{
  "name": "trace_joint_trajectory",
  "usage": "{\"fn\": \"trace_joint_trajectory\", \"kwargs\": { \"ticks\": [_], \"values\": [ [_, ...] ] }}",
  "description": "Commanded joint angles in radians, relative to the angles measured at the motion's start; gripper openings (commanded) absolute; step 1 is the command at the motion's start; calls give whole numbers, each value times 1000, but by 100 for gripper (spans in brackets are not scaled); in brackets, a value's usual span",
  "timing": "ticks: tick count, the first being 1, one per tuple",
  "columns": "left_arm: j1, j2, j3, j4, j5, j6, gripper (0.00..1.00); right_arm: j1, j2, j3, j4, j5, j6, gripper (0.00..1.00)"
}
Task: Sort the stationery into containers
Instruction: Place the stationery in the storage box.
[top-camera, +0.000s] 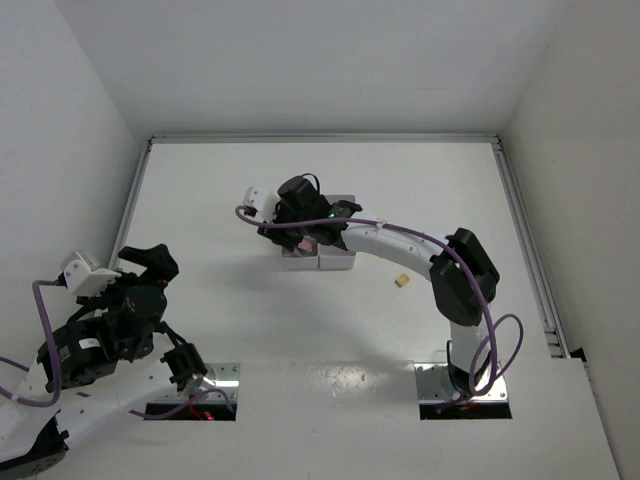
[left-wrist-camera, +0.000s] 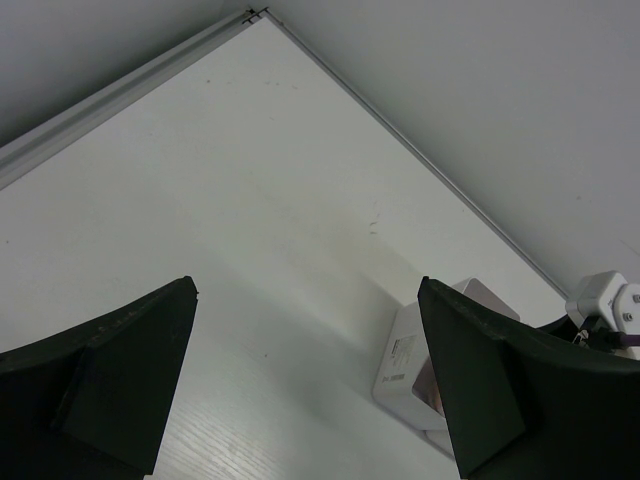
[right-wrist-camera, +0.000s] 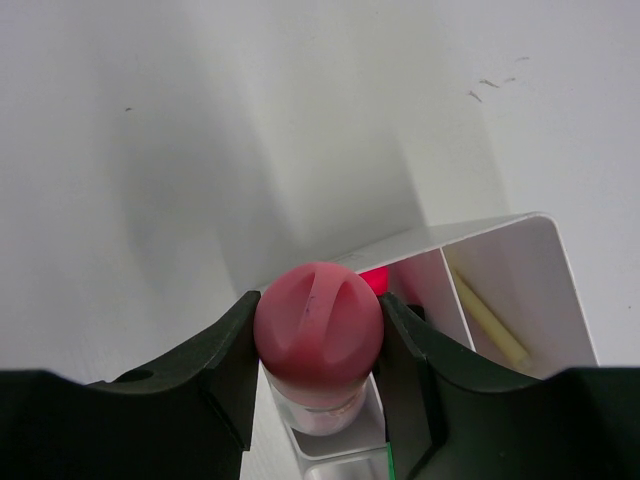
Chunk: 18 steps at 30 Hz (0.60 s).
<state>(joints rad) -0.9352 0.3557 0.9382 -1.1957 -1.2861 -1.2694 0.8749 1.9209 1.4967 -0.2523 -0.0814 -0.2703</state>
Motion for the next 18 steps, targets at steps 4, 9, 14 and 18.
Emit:
{"fn": "trace_joint_trajectory", "kwargs": {
  "ticks": [4,9,14,18],
  "values": [
    [9,2,8,8,-10,-8,99,-13,43,-7,-148,34,-10,36],
    [9,2,8,8,-10,-8,99,-13,43,-7,-157,34,-10,43],
    [9,2,8,8,-10,-8,99,-13,43,-7,-157,34,-10,48],
    [9,2,8,8,-10,-8,99,-13,33,-7,-157,34,-10,51]
  ]
}}
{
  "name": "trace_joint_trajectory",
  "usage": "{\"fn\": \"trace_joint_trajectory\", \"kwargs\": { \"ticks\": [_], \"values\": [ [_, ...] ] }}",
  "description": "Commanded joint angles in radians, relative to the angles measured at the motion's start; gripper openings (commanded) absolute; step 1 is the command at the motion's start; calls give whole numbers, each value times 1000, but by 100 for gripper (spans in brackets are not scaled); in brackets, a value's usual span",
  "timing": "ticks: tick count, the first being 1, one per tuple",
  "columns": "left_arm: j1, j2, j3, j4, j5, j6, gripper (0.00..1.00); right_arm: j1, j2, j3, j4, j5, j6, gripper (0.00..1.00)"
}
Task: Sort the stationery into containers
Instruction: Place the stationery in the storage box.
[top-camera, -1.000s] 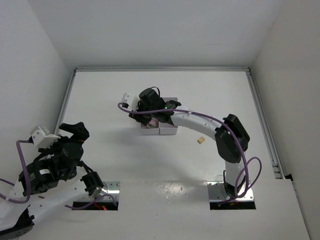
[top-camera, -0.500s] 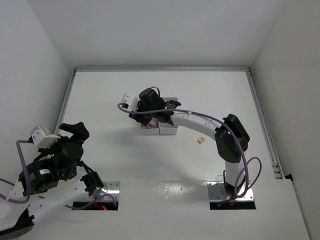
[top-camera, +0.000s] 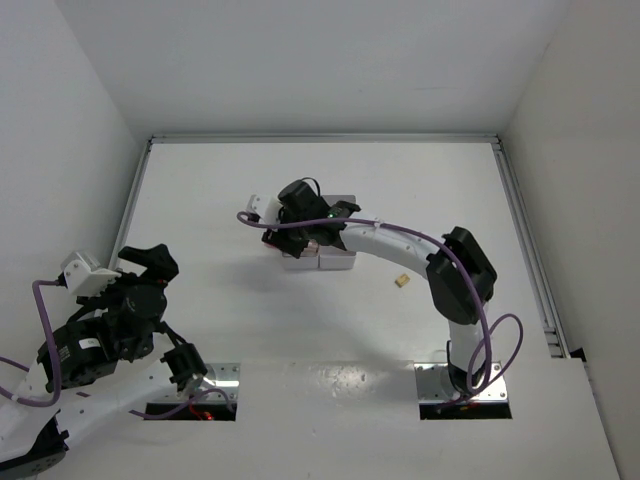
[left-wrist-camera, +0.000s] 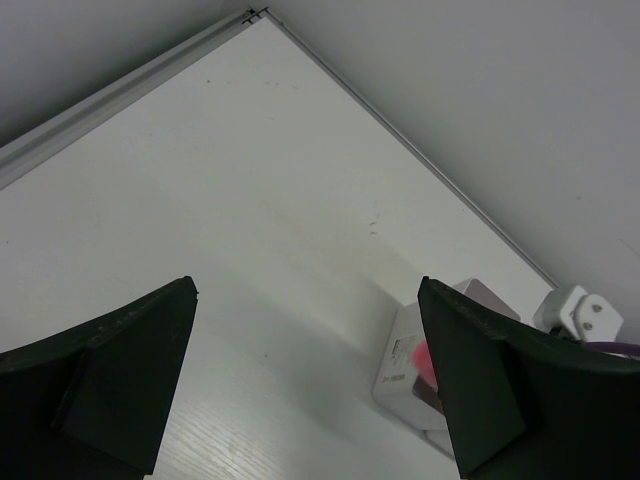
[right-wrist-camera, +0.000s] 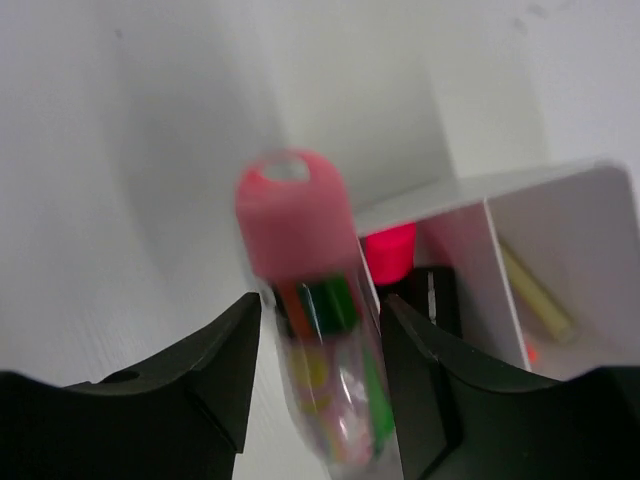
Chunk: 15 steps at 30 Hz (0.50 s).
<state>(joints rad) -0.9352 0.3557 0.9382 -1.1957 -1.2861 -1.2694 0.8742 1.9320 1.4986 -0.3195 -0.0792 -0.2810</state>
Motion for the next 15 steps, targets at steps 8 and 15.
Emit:
{"fn": "trace_joint_trajectory", "kwargs": {
  "ticks": [8,15],
  "values": [
    [9,2,8,8,-10,-8,99,-12,13,-28,-90,32,-9,50],
    [9,2,8,8,-10,-8,99,-12,4,-37,-79,32,-9,35]
  ]
}}
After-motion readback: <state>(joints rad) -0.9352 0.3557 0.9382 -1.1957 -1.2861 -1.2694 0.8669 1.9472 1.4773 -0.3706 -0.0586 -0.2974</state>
